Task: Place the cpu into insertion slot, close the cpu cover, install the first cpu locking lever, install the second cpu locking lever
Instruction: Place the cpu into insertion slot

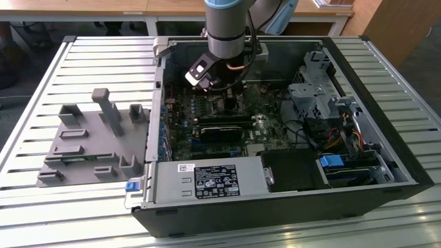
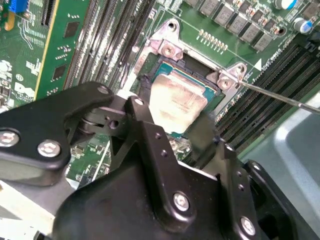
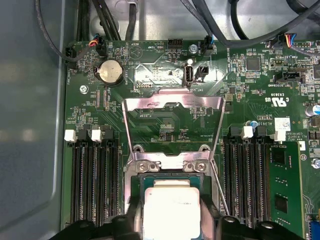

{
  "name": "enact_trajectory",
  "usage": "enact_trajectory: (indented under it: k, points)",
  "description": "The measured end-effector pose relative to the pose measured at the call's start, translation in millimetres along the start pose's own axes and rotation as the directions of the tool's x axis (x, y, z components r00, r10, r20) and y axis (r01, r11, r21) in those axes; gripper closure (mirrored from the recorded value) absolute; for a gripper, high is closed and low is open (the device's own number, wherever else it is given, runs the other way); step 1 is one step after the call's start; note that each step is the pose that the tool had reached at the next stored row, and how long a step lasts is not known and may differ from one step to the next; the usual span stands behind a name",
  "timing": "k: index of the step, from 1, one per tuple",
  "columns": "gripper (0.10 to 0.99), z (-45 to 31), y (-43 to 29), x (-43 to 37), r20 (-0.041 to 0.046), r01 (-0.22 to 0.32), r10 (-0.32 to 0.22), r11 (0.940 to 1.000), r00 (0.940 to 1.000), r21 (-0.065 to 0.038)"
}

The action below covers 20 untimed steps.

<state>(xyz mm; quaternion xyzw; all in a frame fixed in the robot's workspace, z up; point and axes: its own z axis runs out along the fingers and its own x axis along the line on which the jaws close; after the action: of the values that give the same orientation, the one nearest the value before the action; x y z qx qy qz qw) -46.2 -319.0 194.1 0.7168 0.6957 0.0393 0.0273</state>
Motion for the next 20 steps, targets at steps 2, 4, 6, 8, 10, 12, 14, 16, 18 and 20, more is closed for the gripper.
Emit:
enact_trajectory:
  k: [2, 4, 6, 8, 10, 12, 14, 16, 18, 20]
  points:
    - [0.486, -0.1, 0.0, -0.1, 0.0003, 0.0, 0.0, 1.0, 1.0, 0.0]
    - [0.486, -0.1, 0.0, -0.1, 0.0004, 0.0, 0.0, 1.0, 1.0, 0.0]
    - [0.486, -0.5, 0.0, -0.1, 0.0003, 0.0, 0.0, 1.0, 1.0, 0.0]
    - [0.486, -1.6, 0.1, -0.1, -0.0001, 0.0, 0.0, 1.0, 1.0, 0.0]
    - [0.486, -3.5, 0.3, 0.0, -0.0002, 0.0, 0.0, 1.0, 1.0, 0.0]
    - [0.486, -5.9, 0.5, 0.0, -0.0003, -0.001, 0.001, 1.0, 1.0, 0.0]
    - [0.486, -9.0, 0.8, 0.1, -0.0002, -0.001, 0.001, 1.0, 1.0, 0.0]
    - [0.486, -12.2, 1.1, 0.1, -0.0001, -0.001, 0.001, 1.0, 1.0, 0.0]
    - [0.565, -14.3, 1.5, 0.2, -0.0002, -0.001, 0.001, 1.0, 1.0, 0.001]
    - [0.624, -16.1, 2.1, 0.2, -0.0001, -0.001, 0.001, 1.0, 1.0, 0.002]
